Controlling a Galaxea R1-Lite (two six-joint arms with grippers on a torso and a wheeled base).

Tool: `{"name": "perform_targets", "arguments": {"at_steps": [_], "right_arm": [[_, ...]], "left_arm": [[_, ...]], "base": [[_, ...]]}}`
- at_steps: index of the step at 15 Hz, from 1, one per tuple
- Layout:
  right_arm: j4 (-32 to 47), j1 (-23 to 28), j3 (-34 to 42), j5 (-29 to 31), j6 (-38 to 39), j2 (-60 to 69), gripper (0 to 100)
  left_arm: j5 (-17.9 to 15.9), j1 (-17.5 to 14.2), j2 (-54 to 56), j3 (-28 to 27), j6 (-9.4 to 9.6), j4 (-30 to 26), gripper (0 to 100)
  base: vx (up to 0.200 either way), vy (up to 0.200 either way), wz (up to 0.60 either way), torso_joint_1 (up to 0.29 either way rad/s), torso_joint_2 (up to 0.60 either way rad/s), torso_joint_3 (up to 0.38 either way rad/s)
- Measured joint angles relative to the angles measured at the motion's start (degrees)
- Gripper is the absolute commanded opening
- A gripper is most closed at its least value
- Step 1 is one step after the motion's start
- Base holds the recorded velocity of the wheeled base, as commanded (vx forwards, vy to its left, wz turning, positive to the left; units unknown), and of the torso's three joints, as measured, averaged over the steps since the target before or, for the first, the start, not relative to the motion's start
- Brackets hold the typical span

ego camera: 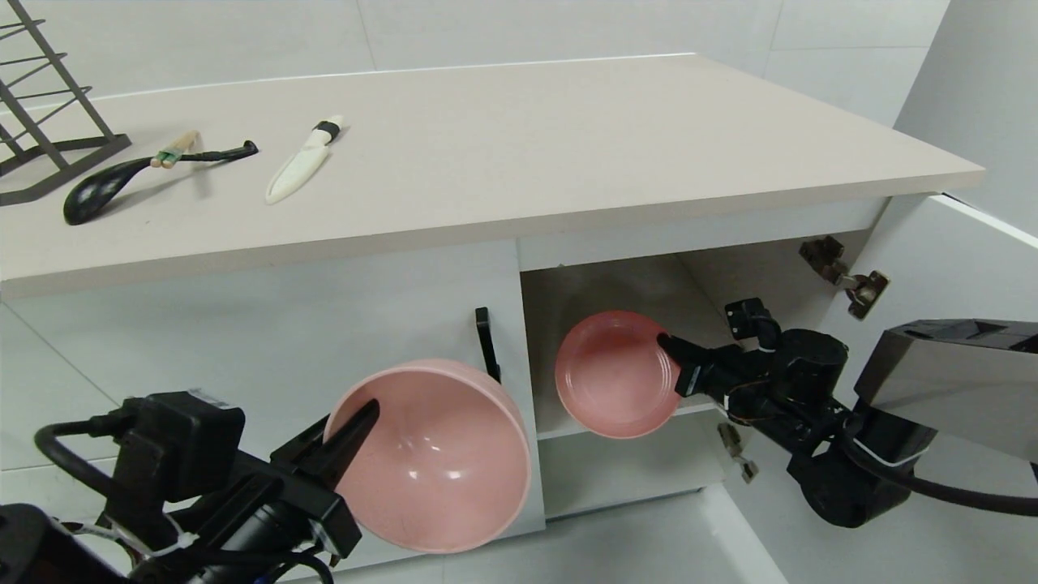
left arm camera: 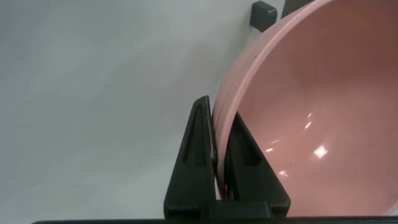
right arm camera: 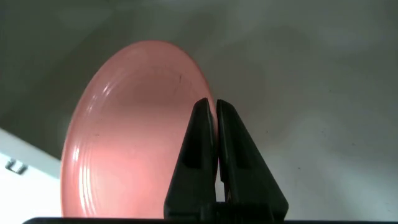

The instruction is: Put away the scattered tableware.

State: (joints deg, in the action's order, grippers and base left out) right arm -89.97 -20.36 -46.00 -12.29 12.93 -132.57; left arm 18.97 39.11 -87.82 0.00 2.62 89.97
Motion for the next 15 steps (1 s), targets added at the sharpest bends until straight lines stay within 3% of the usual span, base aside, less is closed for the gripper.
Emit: {"name": "perform_targets", "arguments": {"at_steps": [8, 15], "right_arm": [[0.05, 3.33, -8.13, 1.62, 0.55, -7.34, 0], [0.05, 4.88, -13.4, 1.56, 1.02, -10.53, 0]], "left_arm": [[2.49, -0.06, 3.23, 0.0, -0.22, -0.05, 0], [2.57, -0.06, 3.84, 0.0, -1.72, -0.02, 0]], "base": [[0.0, 0.0, 0.0, 0.0, 0.0, 0.0], [0.0, 0.0, 0.0, 0.0, 0.0, 0.0]]}}
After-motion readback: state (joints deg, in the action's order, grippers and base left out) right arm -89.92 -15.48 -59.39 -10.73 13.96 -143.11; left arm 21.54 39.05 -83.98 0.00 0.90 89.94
